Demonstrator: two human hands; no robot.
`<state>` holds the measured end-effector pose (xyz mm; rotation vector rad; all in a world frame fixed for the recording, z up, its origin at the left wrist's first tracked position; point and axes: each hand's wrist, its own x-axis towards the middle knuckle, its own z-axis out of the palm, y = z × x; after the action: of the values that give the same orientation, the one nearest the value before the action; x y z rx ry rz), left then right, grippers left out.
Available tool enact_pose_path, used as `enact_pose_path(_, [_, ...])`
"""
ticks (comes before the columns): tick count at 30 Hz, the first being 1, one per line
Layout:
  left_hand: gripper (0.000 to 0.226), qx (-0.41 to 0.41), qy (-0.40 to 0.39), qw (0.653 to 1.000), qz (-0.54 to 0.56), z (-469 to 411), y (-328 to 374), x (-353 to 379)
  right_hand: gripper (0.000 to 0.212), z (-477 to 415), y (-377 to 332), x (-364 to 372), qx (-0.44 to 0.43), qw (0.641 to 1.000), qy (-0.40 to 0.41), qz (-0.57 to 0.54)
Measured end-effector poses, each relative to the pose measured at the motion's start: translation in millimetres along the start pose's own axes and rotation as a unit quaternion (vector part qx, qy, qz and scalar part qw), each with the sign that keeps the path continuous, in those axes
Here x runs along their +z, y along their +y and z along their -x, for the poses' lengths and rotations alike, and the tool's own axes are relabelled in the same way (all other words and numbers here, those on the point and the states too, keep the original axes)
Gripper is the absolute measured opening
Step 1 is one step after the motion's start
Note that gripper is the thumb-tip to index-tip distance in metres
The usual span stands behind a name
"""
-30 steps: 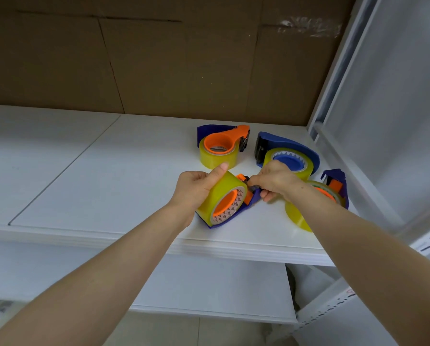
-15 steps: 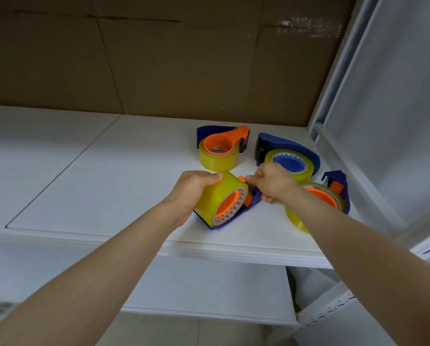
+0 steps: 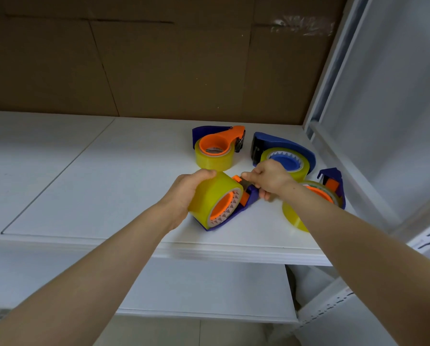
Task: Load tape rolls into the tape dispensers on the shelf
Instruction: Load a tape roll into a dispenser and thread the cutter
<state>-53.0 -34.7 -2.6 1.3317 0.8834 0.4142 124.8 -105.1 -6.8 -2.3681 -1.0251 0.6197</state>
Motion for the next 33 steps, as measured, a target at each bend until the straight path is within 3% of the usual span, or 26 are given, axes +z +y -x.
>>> enact_pose_path(3, [0.054, 0.001, -0.009, 1.000, -0.005, 0, -3, -3, 0.040, 0, -1, 2, 0.004, 1.000, 0.018, 0.003])
enact_pose_path(9, [0.050, 0.017, 0.080, 0.997, -0.006, 0, -5, -4, 0.032, 2, -6, 3, 0.008, 0.999, 0.039, 0.004])
enact_pose_path(14, [0.060, 0.023, 0.064, 0.997, 0.030, 6, -11, -10, 0.031, 4, -7, 5, 0.006, 0.999, 0.040, 0.029])
enact_pose_path(17, [0.042, 0.042, 0.061, 0.996, 0.059, 10, -17, -15, 0.033, 5, -9, 7, 0.009, 0.999, 0.044, 0.027])
enact_pose_path(20, [0.048, 0.068, 0.072, 0.991, 0.090, 13, -25, -17, 0.032, 7, -16, 6, 0.009, 0.999, 0.042, -0.012])
enact_pose_path(23, [0.022, 0.086, 0.082, 0.987, 0.110, 16, -32, -18, 0.035, 11, -23, 3, 0.006, 0.996, 0.054, -0.068])
enact_pose_path(26, [0.024, 0.094, 0.077, 0.985, 0.121, 14, -38, -26, 0.035, 15, -33, -3, -0.031, 0.991, 0.096, -0.084])
enact_pose_path(30, [0.072, 0.067, 0.040, 0.997, 0.017, 16, -27, -29, 0.035, 22, -53, -11, -0.096, 0.982, 0.151, -0.067])
enact_pose_path(33, [0.050, 0.056, 0.046, 0.994, -0.087, 19, -14, -23, 0.031, 26, -66, -11, -0.128, 0.975, 0.178, -0.045])
